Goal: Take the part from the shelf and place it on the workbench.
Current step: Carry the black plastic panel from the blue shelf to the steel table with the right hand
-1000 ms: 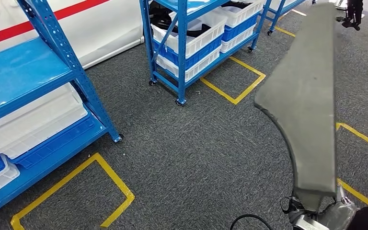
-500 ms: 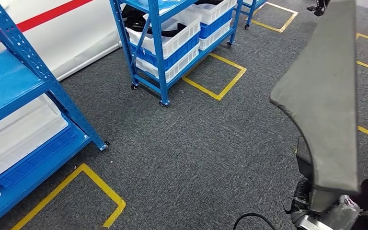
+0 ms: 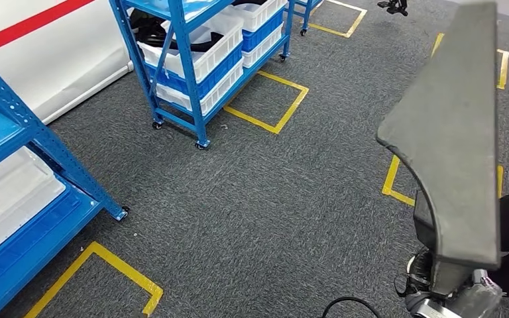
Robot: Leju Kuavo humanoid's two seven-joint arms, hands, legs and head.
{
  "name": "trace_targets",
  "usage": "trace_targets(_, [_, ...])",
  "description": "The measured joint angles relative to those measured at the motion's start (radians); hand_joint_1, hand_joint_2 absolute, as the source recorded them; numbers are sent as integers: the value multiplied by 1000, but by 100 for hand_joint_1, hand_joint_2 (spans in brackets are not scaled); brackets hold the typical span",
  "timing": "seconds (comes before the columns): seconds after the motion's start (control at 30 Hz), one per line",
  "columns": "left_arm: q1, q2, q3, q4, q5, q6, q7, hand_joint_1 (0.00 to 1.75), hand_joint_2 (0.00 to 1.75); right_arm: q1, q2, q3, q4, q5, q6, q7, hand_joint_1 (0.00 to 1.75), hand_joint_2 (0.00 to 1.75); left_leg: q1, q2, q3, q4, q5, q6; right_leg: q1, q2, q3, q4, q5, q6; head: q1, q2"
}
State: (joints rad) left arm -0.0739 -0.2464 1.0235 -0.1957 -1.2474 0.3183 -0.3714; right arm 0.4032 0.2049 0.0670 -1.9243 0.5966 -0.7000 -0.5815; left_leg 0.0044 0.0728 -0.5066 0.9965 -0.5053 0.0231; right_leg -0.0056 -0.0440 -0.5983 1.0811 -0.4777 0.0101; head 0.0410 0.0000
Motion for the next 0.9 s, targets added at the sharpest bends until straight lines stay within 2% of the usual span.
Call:
trace_targets(0.03, [0,0,0,0,0,0,0,0,175,0,0,-1,0,0,0,-1,171,175,-2,7,2,1,-3,-4,5,-11,17,-35,7,-6,0,0])
trace_targets(0.07, [-1,0,0,0,0,0,0,0,175,0,0,-1,-1,-1,0,-2,171,175,-4,15,4,1,-5,-9,9,-13,20,-47,5,-11,0,0])
trace_targets(0.13, [-3,0,0,0,0,0,0,0,175,1,0,-3,-2,-1,0,-3,171,175,-5,30,6,1,-9,-17,8,8,18,-51,10,-22,-1,0])
trace_targets(0.17, [-3,0,0,0,0,-1,0,0,175,2,1,-3,-2,-1,0,-4,171,175,-4,22,5,8,-18,-22,5,18,19,-56,13,-27,-1,0])
trace_targets(0.2, [-4,0,0,0,0,-1,0,0,175,2,1,-4,-2,-1,0,-4,171,175,-2,5,-4,32,-37,-26,2,27,20,-61,17,-34,-1,0])
trace_targets(0.27, [-2,0,0,0,0,-1,0,0,175,1,1,-5,-2,-1,0,-5,171,175,3,-43,-51,141,-100,-32,-1,46,20,-65,21,-42,-1,0])
trace_targets(0.3, [-1,0,0,0,0,-1,0,0,175,1,1,-6,-2,-1,0,-5,171,175,4,-56,-84,210,-130,-34,-1,57,18,-64,22,-44,-1,0])
trace_targets(0.33, [0,0,0,0,0,-1,1,0,175,1,1,-7,-2,-1,0,-5,171,175,5,-61,-111,263,-145,-36,-1,69,18,-63,22,-44,-1,0])
trace_targets(0.37, [2,0,0,0,0,-1,1,0,175,2,1,-7,-2,-1,0,-5,171,175,6,-63,-124,285,-140,-37,0,82,17,-61,21,-44,-1,0])
trace_targets(0.4, [3,0,0,0,0,-1,2,0,175,2,1,-8,-2,-1,0,-5,171,175,6,-64,-121,269,-116,-38,-1,95,18,-59,21,-43,-1,0])
trace_targets(0.43, [3,0,0,0,0,-1,2,0,175,2,1,-8,-2,-1,0,-5,171,175,7,-71,-100,216,-77,-36,-1,109,19,-57,20,-42,-1,0])
trace_targets(0.5, [3,0,0,0,0,-1,2,0,175,1,1,-8,-2,-1,0,-5,171,175,12,-118,-47,83,-11,-31,-1,133,17,-50,18,-37,-1,0])
trace_targets(0.53, [2,0,0,0,-1,-1,2,0,175,1,1,-8,-2,0,0,-5,171,175,13,-141,-30,40,3,-28,-1,144,14,-47,18,-32,-1,0])
trace_targets(0.57, [1,1,0,0,-1,-1,1,0,175,1,1,-8,-2,0,0,-5,171,175,12,-156,-23,20,4,-26,-2,154,9,-45,19,-26,-1,0])
trace_targets(0.6, [0,1,0,0,-1,-1,1,0,175,1,1,-8,-2,1,0,-5,171,175,10,-156,-21,16,2,-23,-4,165,4,-45,22,-18,-1,0])
trace_targets(0.63, [-2,0,0,0,-1,-1,1,0,175,2,1,-8,-2,2,0,-5,171,175,10,-145,-20,14,4,-18,-6,174,0,-46,25,-11,-1,0])
trace_targets(0.67, [-3,0,0,0,-1,-1,0,0,175,4,1,-8,-2,3,0,-5,171,175,10,-133,-18,9,8,-12,-7,168,-3,-43,24,-6,-1,0])
trace_targets(0.7, [-2,0,0,0,-1,-1,0,0,175,4,1,-8,-2,3,0,-5,171,175,11,-120,-17,3,12,-5,-6,146,-12,-28,13,-1,0,0])
trace_targets(0.77, [-1,0,1,0,-1,-1,0,0,175,3,1,-8,-2,4,0,-5,171,175,10,-91,-16,-3,17,6,-5,84,-53,60,-41,6,0,0])
trace_targets(0.8, [0,0,1,0,-1,-1,0,0,175,2,1,-8,-2,4,0,-5,171,175,8,-77,-17,-3,16,10,-6,64,-84,124,-75,10,1,0])
trace_targets(0.83, [1,1,1,0,-1,-1,0,0,175,2,1,-8,-2,4,0,-4,171,175,6,-62,-17,-3,15,11,-8,56,-113,185,-99,13,1,0])
trace_targets(0.87, [2,1,1,0,-1,-1,0,0,175,2,1,-8,-2,4,0,-3,171,175,4,-48,-17,-2,14,11,-9,52,-129,221,-108,16,1,0])
trace_targets(0.9, [2,1,1,0,-1,-1,0,0,175,3,1,-8,-2,4,0,-2,171,175,4,-34,-17,-2,12,10,-10,50,-127,220,-97,17,1,0])
